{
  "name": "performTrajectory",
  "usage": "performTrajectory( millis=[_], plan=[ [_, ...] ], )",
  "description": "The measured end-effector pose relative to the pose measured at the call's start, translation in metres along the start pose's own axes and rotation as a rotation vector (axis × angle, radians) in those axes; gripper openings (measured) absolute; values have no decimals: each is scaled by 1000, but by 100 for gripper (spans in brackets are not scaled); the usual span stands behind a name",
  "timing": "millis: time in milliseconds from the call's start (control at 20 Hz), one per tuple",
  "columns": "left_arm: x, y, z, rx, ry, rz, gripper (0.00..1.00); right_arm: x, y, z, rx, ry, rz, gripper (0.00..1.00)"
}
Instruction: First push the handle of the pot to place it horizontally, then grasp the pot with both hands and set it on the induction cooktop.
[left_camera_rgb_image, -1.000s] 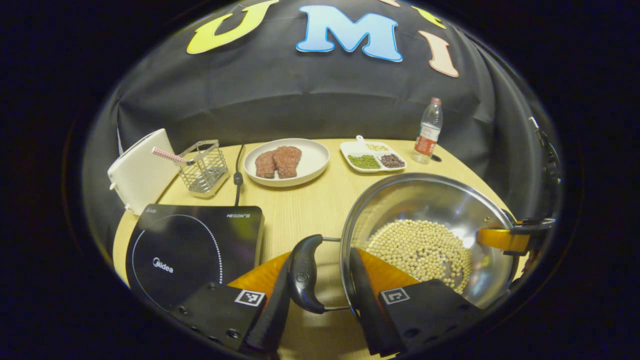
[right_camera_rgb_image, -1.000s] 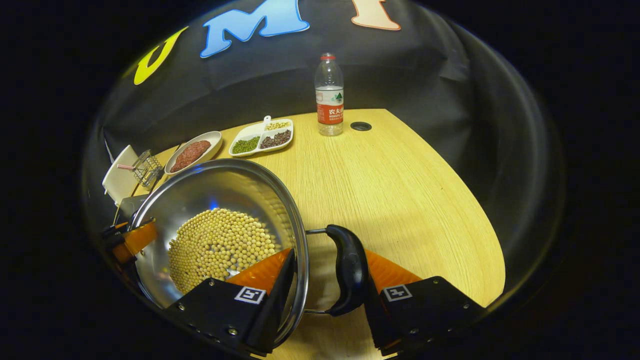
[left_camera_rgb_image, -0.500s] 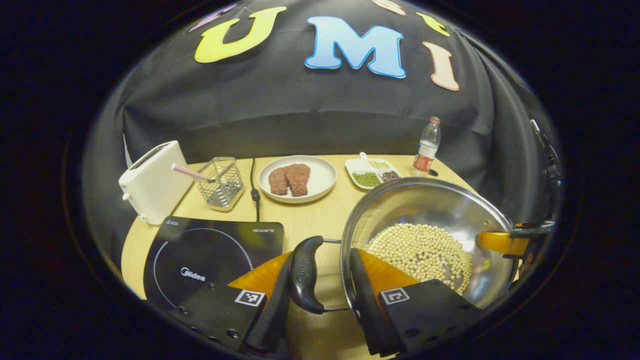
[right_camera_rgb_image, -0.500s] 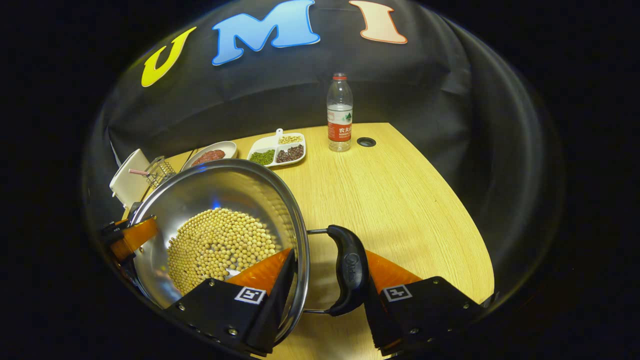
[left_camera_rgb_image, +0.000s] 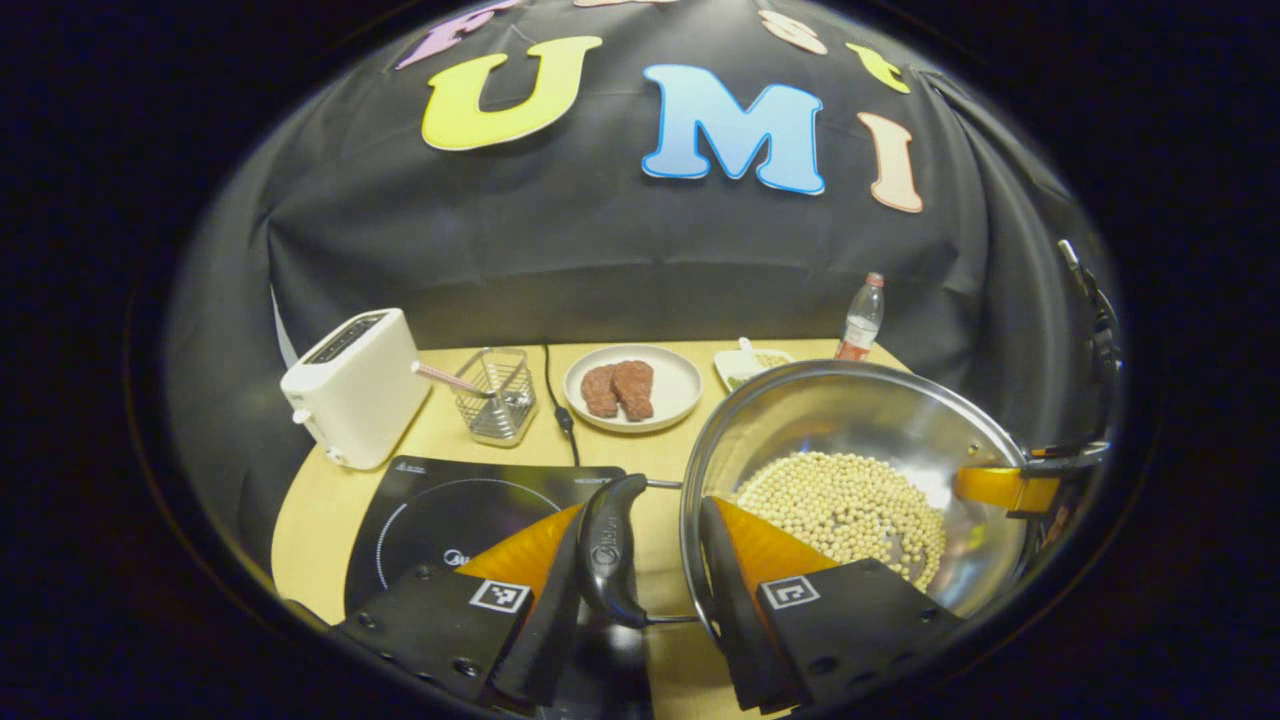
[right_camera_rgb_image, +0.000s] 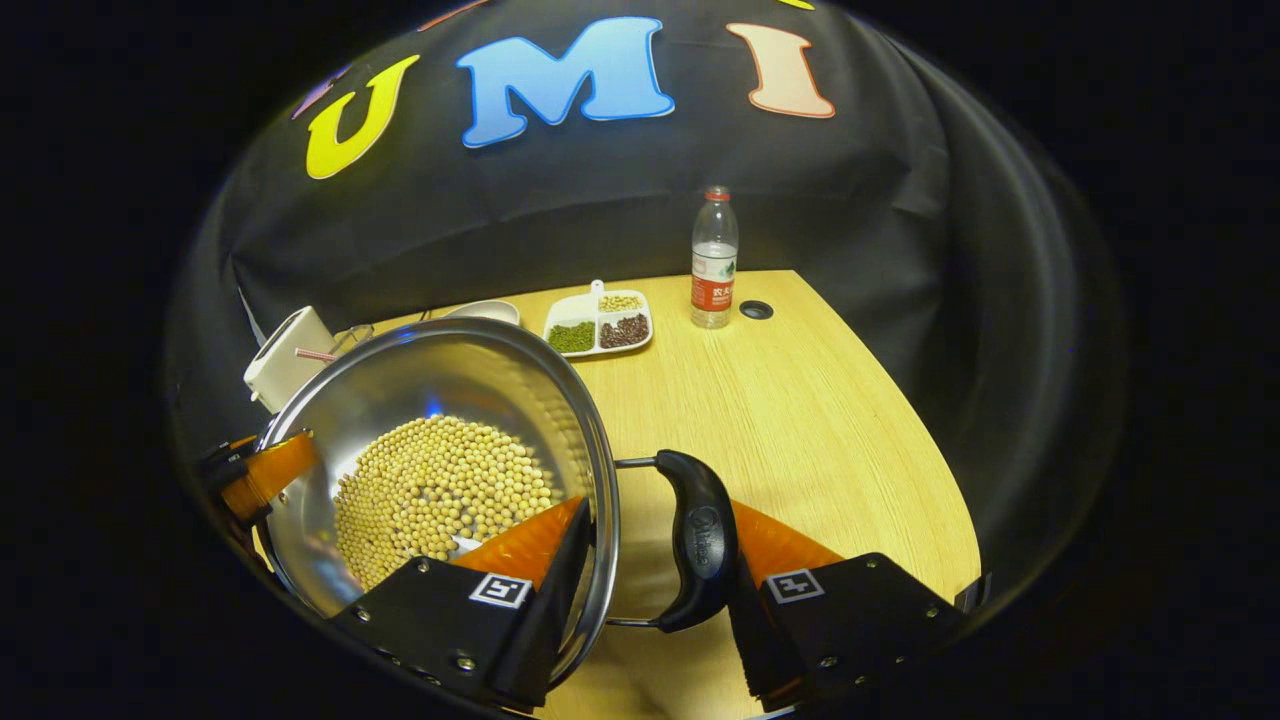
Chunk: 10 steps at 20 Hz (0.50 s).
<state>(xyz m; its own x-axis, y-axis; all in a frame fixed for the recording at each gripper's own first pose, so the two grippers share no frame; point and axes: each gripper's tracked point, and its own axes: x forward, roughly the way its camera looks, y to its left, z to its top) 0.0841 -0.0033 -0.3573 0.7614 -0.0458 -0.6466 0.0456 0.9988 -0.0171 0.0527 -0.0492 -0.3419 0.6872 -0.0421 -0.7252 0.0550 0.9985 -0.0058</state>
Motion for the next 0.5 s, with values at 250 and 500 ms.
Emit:
performTrajectory(
  millis=[250,500],
  plan=[
    [-27,34,10,-12,-16,23,69,-16,32,8,-17,-2,20,70],
    [-46,71,14,-22,-35,54,66,-27,69,10,-33,-1,40,70]
  ],
)
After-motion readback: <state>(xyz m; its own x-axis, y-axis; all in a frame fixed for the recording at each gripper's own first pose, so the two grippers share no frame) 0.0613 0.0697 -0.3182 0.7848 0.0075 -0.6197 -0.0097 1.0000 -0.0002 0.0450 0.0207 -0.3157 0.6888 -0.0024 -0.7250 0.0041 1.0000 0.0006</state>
